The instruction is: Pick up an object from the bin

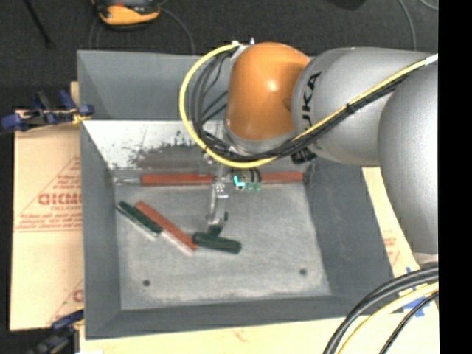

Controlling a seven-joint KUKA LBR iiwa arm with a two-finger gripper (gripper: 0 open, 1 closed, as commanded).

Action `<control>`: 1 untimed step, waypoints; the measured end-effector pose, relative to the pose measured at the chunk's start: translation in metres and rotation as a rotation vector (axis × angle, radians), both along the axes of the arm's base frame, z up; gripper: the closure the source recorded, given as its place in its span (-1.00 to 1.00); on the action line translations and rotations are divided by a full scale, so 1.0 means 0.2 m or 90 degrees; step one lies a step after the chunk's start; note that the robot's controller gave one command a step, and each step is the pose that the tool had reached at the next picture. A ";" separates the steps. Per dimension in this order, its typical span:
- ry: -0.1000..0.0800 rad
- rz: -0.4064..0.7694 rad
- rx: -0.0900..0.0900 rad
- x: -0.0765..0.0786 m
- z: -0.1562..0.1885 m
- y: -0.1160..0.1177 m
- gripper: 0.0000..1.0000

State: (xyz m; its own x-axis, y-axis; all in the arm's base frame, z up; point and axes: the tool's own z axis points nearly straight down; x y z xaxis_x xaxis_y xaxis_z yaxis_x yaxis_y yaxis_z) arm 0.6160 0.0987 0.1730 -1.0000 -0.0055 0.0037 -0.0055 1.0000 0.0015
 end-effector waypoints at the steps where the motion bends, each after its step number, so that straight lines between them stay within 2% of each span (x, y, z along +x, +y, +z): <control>1: -0.005 -0.001 0.001 0.01 0.02 0.00 -1.00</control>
Offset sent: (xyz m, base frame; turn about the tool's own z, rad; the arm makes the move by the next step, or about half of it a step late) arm -0.0431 -0.0054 -0.1003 -0.2032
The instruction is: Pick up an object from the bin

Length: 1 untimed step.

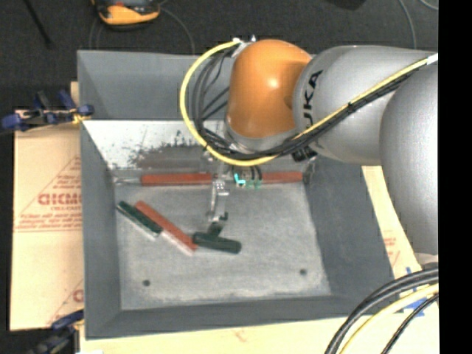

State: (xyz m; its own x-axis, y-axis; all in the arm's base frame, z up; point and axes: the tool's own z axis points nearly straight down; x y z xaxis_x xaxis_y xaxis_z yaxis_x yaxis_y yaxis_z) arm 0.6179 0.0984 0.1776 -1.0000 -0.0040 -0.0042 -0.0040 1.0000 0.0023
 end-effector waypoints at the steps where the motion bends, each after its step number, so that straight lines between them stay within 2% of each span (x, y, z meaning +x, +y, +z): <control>1: -0.004 0.039 -0.002 -0.06 -0.15 -0.01 -1.00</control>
Offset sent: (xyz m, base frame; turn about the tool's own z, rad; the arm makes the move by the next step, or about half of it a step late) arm -0.0176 -0.0234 -0.1076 -0.3011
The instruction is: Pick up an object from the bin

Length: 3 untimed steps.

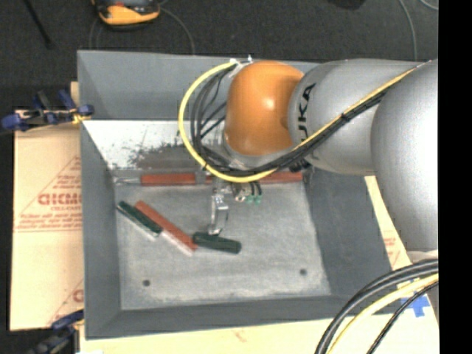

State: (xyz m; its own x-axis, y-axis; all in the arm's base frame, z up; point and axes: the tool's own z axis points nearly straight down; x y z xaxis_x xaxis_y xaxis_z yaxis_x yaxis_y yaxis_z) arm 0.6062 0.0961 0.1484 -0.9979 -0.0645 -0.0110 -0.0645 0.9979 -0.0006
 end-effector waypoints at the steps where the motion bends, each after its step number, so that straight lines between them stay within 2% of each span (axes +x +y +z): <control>1: 0.005 0.116 0.000 -0.02 -0.24 -0.06 -1.00; 2: 0.009 0.141 0.001 -0.03 -0.26 -0.06 -1.00; 3: 0.004 0.140 0.001 -0.04 -0.30 -0.06 1.00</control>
Offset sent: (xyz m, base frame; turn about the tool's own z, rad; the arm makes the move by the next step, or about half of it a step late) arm -0.0507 0.0042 -0.0784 -0.1728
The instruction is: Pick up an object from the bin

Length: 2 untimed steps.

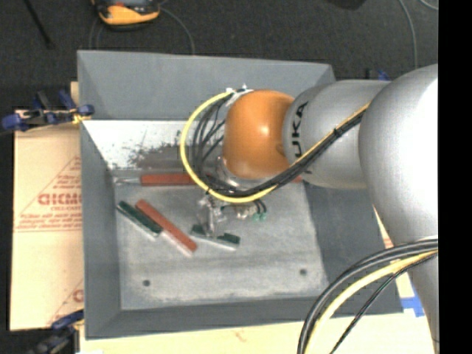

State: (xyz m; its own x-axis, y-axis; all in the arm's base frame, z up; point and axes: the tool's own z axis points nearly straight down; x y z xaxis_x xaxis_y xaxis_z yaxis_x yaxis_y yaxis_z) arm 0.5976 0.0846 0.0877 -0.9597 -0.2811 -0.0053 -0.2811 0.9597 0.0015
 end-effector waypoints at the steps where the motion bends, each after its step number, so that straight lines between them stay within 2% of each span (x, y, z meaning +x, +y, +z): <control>1: 0.001 -0.002 0.000 0.00 0.00 0.00 -1.00; 2: 0.001 -0.003 0.000 0.00 0.00 0.00 1.00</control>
Offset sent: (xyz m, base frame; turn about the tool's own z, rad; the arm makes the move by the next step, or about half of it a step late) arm 0.0000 0.0000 0.0000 0.0000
